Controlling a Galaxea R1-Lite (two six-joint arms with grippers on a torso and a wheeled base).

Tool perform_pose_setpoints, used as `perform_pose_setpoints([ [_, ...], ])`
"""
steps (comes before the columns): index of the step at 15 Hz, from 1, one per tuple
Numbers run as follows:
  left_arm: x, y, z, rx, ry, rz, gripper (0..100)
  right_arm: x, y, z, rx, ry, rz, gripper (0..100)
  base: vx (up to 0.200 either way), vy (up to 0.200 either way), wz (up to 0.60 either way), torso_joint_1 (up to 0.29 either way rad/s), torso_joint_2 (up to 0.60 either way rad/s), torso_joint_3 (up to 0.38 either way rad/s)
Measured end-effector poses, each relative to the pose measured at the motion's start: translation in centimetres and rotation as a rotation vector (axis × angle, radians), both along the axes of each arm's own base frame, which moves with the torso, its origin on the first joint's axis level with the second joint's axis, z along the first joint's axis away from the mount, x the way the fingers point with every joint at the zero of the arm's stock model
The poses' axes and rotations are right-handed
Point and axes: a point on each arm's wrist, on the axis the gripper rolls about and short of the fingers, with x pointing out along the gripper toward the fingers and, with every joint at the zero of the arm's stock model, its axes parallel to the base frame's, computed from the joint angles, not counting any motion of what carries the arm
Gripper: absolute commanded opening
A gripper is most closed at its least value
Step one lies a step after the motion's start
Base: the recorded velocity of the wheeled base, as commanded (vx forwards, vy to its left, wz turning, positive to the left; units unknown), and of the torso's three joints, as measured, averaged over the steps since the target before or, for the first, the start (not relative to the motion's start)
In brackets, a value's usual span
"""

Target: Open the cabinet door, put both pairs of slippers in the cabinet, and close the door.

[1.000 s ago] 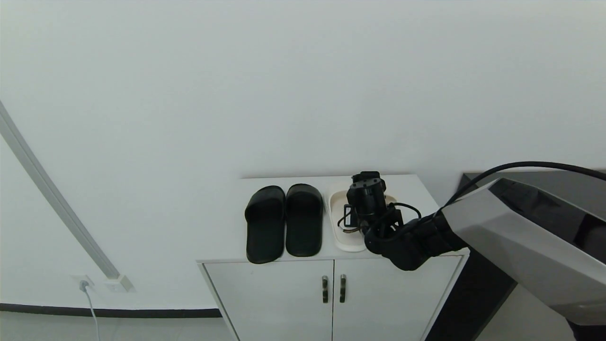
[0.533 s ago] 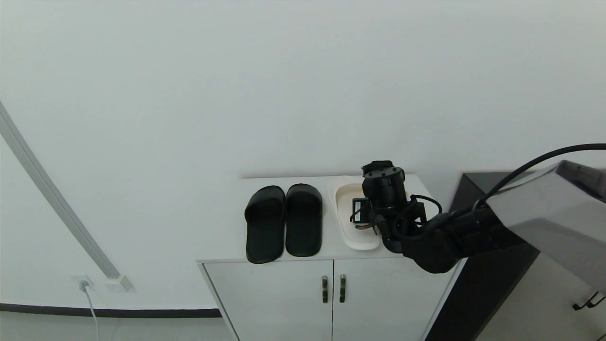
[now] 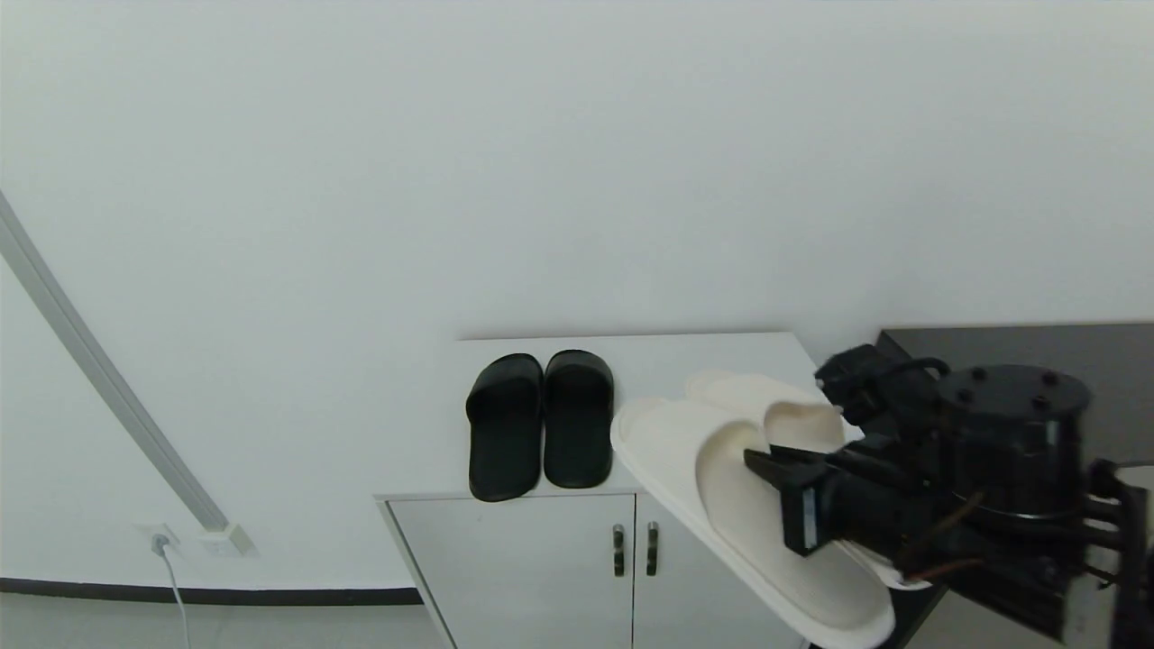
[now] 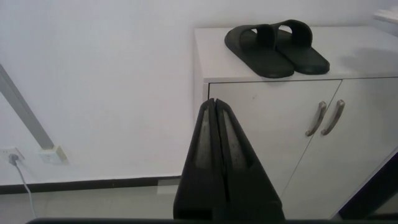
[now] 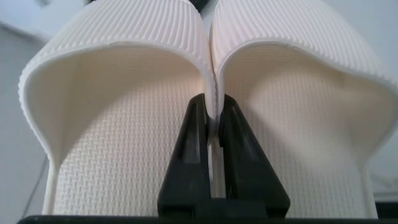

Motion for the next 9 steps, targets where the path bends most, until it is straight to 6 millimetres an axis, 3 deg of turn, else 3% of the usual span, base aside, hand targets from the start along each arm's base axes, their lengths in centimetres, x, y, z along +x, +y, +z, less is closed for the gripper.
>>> perform_pose_setpoints([
  [2, 0.0, 0.0, 0.0, 0.0, 0.0, 0.0, 0, -3.3, -2.2, 0.1, -0.012, 0.046, 0.108, 0, 0.0, 0.0, 0.0, 0.0, 0.0, 0.0],
  [5, 0.0, 0.0, 0.0, 0.0, 0.0, 0.0, 0, -5.5, -3.2, 0.6, 0.002, 0.039, 0.172, 0, 0.0, 0.0, 0.0, 0.0, 0.0, 0.0],
  [9, 0.0, 0.0, 0.0, -0.001, 0.001, 0.001, 0, -6.1, -3.2, 0.5, 0.002, 0.042, 0.194, 0, -0.2, 0.0, 0.0, 0.006, 0.0, 0.004],
])
